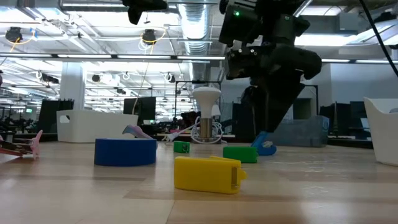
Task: Pick and place Stapler, Stapler remover, tape
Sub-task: Put the blue stapler into the black bin
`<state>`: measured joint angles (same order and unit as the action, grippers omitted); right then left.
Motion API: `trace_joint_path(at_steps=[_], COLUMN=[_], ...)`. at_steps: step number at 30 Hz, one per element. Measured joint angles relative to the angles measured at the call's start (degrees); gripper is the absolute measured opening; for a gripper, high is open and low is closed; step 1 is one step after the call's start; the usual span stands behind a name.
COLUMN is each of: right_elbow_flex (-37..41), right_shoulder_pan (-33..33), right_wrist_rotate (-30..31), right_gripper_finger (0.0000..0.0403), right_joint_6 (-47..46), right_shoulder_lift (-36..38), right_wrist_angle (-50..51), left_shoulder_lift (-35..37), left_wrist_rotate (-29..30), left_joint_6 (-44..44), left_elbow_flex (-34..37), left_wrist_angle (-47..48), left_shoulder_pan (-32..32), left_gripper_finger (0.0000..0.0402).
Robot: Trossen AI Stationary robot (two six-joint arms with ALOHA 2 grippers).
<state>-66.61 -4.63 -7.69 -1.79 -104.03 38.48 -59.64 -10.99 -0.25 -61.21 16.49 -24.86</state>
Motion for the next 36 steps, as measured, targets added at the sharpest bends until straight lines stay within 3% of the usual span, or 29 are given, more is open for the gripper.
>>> trace_joint_path(at_steps=[25,29,36], right_elbow_flex=[1.52,1.53,1.53], right_shoulder_pan=[-0.26,-0.17,0.27], right_wrist_rotate=[-1.32,-1.28,-1.32], right_gripper_finger=[0.0185,0.0152,0.0052], right_joint_6=[-0.57,-1.08,-1.25], right_shoulder_lift=[-2.38,-2.29,-2.29], right_wrist_angle=[-4.89,-4.78,-4.55], left_shoulder_lift=[0.0,0.0,0.0], left_wrist_rotate=[-0.02,-0.01,-0.02], left_joint_6=[0.0,0.0,0.0], left_elbow_flex=[0.0,0.0,0.0], left_wrist_angle=[0.11,0.12,0.13], left_shoulder_pan=[0.0,-0.01,0.0], left_gripper_finger=[0.0003,0.0003,0.0003])
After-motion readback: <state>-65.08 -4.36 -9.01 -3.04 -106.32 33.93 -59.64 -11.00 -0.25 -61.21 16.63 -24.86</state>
